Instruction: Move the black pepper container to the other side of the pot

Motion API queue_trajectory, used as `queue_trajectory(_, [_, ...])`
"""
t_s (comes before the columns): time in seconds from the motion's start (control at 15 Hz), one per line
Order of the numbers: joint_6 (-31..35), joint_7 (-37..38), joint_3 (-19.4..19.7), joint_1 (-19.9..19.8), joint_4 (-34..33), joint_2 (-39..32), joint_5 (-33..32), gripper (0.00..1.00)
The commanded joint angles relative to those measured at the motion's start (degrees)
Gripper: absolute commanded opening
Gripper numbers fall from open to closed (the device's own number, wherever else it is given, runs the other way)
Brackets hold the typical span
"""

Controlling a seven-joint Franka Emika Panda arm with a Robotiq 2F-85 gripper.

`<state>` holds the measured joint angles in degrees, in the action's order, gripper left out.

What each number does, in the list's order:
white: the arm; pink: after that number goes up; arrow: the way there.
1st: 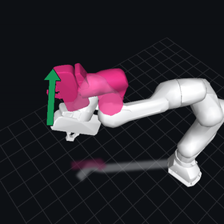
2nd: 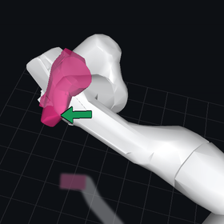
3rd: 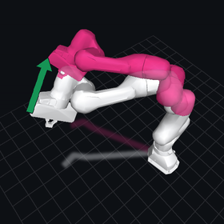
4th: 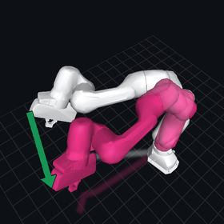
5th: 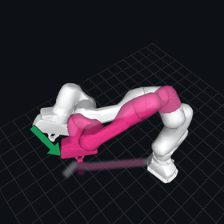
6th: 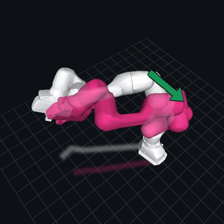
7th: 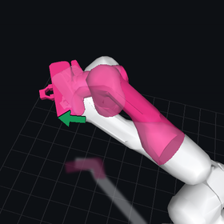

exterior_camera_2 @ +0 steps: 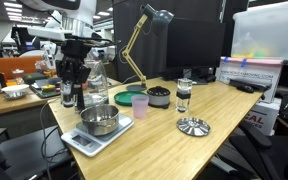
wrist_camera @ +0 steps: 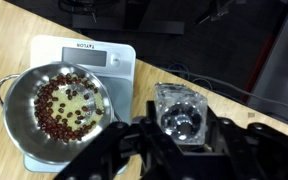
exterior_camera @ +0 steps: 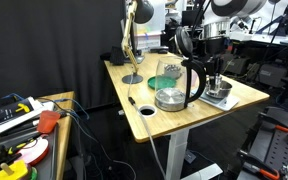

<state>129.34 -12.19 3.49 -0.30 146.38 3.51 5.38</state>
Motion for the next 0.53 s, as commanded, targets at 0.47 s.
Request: queue_trajectory(0.47, [5.5, 6.6, 1.0, -2.6, 2.6, 0.0, 0.5, 0.18])
